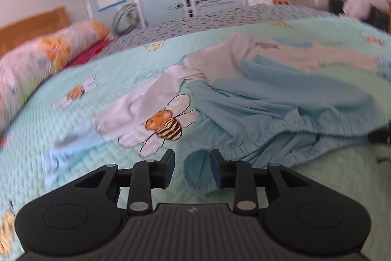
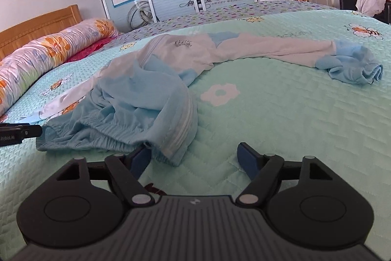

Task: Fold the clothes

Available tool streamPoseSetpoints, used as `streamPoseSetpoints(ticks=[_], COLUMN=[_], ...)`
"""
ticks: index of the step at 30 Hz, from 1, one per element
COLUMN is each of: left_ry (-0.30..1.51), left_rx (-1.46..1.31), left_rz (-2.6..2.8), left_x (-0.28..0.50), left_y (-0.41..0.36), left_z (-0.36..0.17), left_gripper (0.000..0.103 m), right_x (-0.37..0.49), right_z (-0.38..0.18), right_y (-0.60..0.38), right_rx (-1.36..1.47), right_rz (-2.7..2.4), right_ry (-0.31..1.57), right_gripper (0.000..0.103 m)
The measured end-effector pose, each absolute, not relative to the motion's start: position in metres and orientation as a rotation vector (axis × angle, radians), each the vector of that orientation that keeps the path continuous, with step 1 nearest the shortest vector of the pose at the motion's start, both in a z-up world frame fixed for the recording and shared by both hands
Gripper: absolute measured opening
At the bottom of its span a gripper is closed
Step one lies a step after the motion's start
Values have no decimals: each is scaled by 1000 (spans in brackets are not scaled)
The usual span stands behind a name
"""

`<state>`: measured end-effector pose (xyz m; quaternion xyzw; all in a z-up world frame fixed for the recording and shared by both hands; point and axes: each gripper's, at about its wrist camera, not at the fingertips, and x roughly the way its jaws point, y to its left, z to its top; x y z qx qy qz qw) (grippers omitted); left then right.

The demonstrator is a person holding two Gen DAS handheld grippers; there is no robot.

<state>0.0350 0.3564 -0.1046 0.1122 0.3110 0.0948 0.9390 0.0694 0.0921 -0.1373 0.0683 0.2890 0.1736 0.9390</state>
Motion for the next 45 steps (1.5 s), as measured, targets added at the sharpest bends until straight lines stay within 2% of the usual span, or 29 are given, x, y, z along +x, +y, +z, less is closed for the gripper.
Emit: streamPoseSetpoints(ticks=[2,4,9,10,11,13,15,22,25,28,35,36,38,40,42,43,45], left_ry=[672,699,706,700,693,670,647,572,552,560,541,532,523,503,469,458,438], left_rx=[312,373,426,428,429,425,420,445,490,536,473,447,415,373,339,330,309], left_rz=[179,165,132,126,119,91,59,-67,-88,-70,80,114,191,250,288,300,323], left_x=[46,53,52,49,47,43,41,36,41,59,80,79,74,65,51,45,34], left_y=[351,347,339,335,332,324,316,284,273,265,282,289,302,312,318,319,322], left_z=[-111,-116,-121,-120,-120,-117,-114,-108,-107,-111,-108,-105,-100,-93,-84,-81,-75], left_gripper=[36,36,37,37,38,40,44,45,52,53,52,49,34,26,24,20,17], right_x=[71,75,74,73,73,74,72,71,69,58,26,24,23,26,31,34,42], right_z=[-136,-135,-134,-134,-132,-126,-113,-65,-43,-25,1,2,-3,-14,-30,-38,-58], right_y=[99,106,119,121,121,121,119,120,123,125,107,102,91,86,85,84,87], right_rx=[113,74,-21,-31,-34,-24,-4,48,66,72,66,58,53,43,30,24,20], right_rz=[352,349,329,328,326,312,301,350,376,396,356,339,302,271,245,232,224], right_ry=[588,589,579,576,567,534,478,378,336,289,181,169,169,196,240,262,330], right_gripper=[58,52,51,46,32,15,7,5,5,5,5,5,5,5,5,6,12])
